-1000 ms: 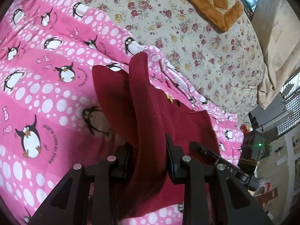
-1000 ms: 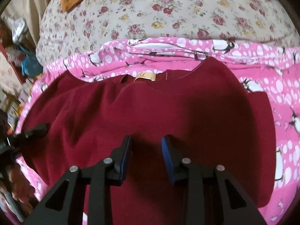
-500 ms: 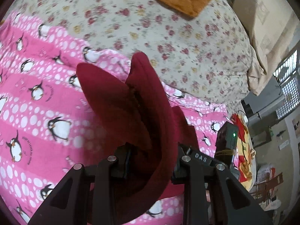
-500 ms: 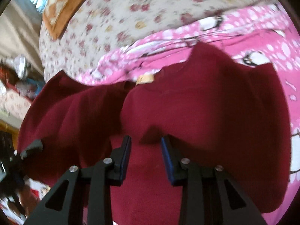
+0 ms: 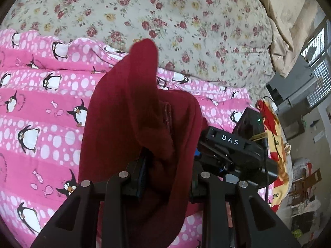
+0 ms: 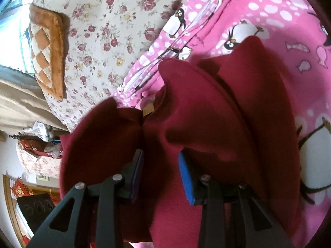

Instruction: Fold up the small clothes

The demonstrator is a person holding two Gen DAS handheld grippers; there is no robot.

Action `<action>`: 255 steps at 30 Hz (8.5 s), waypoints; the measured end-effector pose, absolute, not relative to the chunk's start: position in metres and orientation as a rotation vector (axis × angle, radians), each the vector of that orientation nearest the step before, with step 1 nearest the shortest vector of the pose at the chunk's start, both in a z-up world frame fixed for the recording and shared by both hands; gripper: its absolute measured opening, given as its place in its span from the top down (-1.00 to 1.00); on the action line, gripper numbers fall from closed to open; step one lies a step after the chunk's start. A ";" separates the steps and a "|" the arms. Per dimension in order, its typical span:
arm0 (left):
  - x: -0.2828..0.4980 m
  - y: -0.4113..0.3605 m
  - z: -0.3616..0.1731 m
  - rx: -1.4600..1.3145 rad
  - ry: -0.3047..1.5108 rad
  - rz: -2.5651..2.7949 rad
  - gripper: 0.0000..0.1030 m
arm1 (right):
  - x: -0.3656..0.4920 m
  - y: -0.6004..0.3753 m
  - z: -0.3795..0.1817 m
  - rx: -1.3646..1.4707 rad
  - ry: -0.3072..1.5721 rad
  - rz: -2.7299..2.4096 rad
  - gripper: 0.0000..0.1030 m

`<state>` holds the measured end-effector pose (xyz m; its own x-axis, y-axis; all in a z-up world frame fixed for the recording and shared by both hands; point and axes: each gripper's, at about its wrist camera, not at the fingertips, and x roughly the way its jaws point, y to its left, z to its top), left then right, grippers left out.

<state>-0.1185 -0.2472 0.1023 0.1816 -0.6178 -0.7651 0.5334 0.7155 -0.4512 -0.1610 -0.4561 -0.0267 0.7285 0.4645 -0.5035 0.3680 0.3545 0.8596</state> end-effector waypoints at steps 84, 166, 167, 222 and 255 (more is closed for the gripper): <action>-0.065 -0.196 0.058 -0.264 1.271 -0.601 0.08 | -0.171 -0.423 0.044 0.686 0.786 -0.036 0.58; -0.103 -0.260 0.034 -0.040 1.224 -0.776 0.25 | -0.197 -0.466 0.005 0.759 0.895 -0.032 -0.03; -0.106 -0.258 0.038 -0.030 1.214 -0.778 0.30 | -0.199 -0.462 0.011 0.743 0.891 -0.030 -0.01; -0.206 -0.106 0.070 0.108 1.011 -0.478 0.12 | -0.297 -0.273 0.058 0.359 0.983 0.135 0.40; -0.211 -0.116 0.076 0.161 0.992 -0.448 -0.09 | -0.276 -0.296 0.065 0.340 0.929 0.011 0.13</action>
<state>-0.2115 -0.1156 0.0764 0.4654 -0.2906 -0.8360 0.4350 0.8977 -0.0699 -0.2761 -0.2963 0.0654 0.6028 0.1544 -0.7828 0.1362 0.9468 0.2916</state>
